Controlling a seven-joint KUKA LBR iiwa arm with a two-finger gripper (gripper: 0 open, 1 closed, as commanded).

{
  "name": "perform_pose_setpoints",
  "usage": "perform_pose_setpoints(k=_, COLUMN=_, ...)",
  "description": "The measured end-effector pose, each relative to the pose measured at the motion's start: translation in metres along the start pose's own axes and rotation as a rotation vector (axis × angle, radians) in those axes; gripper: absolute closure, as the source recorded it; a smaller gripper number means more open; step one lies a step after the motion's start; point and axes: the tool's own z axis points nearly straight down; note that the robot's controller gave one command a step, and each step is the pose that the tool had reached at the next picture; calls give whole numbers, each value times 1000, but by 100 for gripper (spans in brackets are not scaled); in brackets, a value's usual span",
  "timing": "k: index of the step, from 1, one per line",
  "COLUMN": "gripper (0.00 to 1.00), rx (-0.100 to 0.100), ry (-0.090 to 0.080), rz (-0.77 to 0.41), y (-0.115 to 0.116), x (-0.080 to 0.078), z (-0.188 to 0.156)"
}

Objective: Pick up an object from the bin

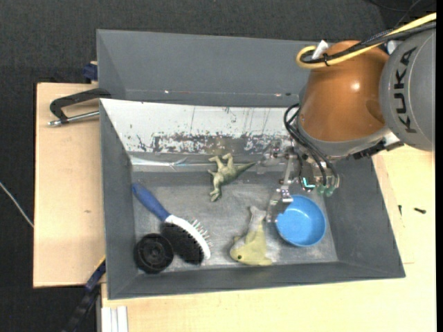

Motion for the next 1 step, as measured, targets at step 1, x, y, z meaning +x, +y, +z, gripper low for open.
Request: perform_pose_setpoints(k=1, gripper=0, rx=1, ry=2, rz=-145, y=-46, x=39, z=88)
